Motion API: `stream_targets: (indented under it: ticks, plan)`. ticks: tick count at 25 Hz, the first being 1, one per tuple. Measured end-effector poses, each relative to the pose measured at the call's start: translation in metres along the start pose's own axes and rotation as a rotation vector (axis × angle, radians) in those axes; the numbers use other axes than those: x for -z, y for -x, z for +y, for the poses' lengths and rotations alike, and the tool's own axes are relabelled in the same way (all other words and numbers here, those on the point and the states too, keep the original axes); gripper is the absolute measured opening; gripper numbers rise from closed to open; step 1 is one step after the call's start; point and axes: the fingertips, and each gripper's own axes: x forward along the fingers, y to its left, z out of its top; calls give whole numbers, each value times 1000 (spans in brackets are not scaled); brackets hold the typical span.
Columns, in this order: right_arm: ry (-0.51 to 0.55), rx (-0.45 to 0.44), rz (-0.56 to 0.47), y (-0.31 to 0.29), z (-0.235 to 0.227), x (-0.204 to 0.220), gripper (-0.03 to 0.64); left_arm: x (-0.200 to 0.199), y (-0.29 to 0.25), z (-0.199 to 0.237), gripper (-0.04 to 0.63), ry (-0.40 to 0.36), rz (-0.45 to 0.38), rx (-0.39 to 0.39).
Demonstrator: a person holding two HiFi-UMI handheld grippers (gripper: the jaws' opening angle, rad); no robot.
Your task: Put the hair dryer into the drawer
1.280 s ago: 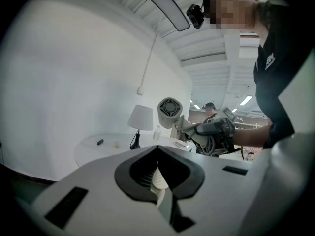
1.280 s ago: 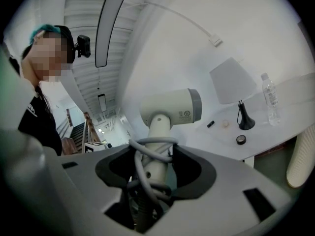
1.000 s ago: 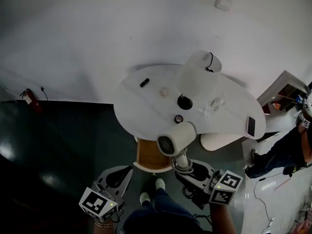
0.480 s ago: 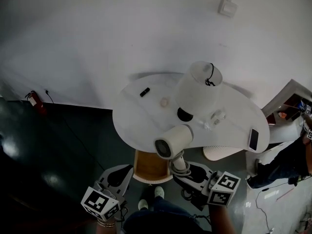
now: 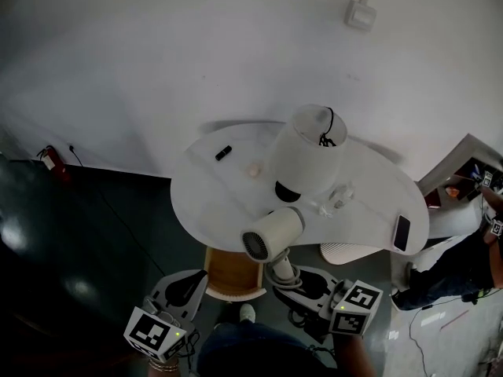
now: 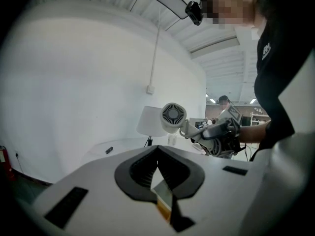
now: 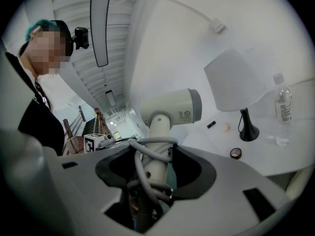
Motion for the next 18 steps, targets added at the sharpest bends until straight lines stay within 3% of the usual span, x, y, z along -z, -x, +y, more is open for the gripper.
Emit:
stream_targets:
  ticks: [9, 18]
  plan:
    - [-35, -10, 23, 8, 1, 6, 232, -11, 4, 16, 12, -41, -20, -43]
    - [27, 35, 86, 3, 4, 22, 232, -6, 7, 47, 12, 10, -14, -66]
